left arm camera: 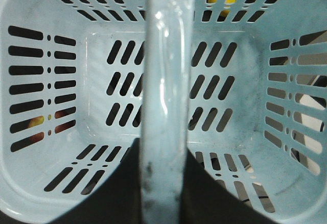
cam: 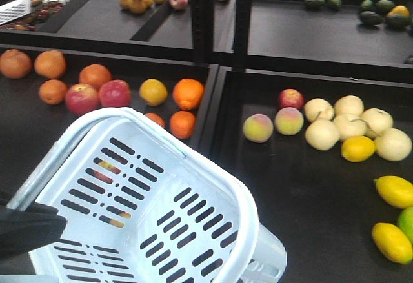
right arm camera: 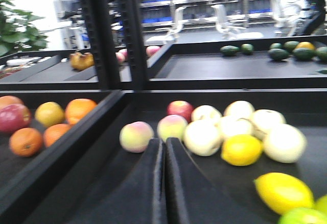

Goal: Pick three apples into basket with both arms
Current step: 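Drive the base away from the table while holding the basket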

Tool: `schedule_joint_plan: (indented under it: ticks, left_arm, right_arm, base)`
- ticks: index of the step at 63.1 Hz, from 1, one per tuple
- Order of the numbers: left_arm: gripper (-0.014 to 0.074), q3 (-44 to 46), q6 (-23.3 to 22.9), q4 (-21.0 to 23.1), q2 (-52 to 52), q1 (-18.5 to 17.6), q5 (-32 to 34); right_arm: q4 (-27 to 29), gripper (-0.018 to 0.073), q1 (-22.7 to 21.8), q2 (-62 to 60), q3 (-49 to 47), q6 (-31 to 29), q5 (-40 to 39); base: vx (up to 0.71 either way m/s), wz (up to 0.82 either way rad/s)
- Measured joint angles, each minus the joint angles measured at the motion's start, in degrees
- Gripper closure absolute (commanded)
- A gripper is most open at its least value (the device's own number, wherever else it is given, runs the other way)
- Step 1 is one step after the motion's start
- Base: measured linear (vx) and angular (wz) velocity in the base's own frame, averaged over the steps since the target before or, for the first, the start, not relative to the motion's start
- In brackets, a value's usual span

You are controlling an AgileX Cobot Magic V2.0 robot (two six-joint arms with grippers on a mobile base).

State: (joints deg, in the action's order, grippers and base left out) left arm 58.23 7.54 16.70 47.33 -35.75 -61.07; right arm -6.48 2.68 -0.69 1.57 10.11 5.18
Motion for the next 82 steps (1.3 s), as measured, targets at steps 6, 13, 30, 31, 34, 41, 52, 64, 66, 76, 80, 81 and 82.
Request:
schedule_joint_plan:
  ticks: [6,13,30,31,34,41,52,64,66,76,80,81,82]
  left_arm:
    - [0.0603,0.00,0.00,0.00,0.00,0.00,0.00]
    - [0.0603,0.00,0.00,0.00,0.00,0.00,0.00]
    - [0.0603,0.00,0.00,0.00,0.00,0.00,0.00]
    - [0.0603,0.00,0.00,0.00,0.00,0.00,0.00]
    - [0.0603,0.00,0.00,0.00,0.00,0.00,0.00]
    - [0.0603,0.00,0.00,0.00,0.00,0.00,0.00]
    - [0.0603,0.00,0.00,0.00,0.00,0.00,0.00]
    - [0.0603,0.00,0.00,0.00,0.00,0.00,0.00]
    - [0.0603,0.00,0.00,0.00,0.00,0.00,0.00]
    - [0.0603,0.00,0.00,0.00,0.00,0.00,0.00]
    - [0.0603,0.00,0.00,0.00,0.00,0.00,0.00]
    - [0.0603,0.00,0.00,0.00,0.00,0.00,0.00]
    - [0.0603,0.00,0.00,0.00,0.00,0.00,0.00]
  right_arm:
    - [0.00,0.0564,0.00,0.00,0.00,0.00,0.00]
    - [0.00,0.0564,0.00,0.00,0.00,0.00,0.00]
    - [0.00,0.0564,0.00,0.00,0.00,0.00,0.00]
    - [0.00,0.0564,0.00,0.00,0.00,0.00,0.00]
    - [0.00,0.0564,0.00,0.00,0.00,0.00,0.00]
    - [0.00,0.0564,0.00,0.00,0.00,0.00,0.00]
    - [0.00,0.0564,0.00,0.00,0.00,0.00,0.00]
    - [0.00,0.0564,0.00,0.00,0.00,0.00,0.00]
    - [0.00,0.0564,0.00,0.00,0.00,0.00,0.00]
    - [0.00,0.0564,0.00,0.00,0.00,0.00,0.00]
    - [0.00,0.0564,0.00,0.00,0.00,0.00,0.00]
    - [0.00,0.0564,0.00,0.00,0.00,0.00,0.00]
    - [0.00,0.0564,0.00,0.00,0.00,0.00,0.00]
  base:
    - [-0.10,0.39]
    - [-0.11,0.42]
    - [-0.12,0.47]
    - [-0.13,0.51]
    - [-0.13,0.52]
    - [-0.14,0.55]
    - [-0.15,0.59]
    - [-0.16,0.62]
    - [-0.16,0.64]
    - [-0.16,0.64]
    - [-0.16,0.63]
    - [-0.16,0.63]
    - [-0.16,0.62]
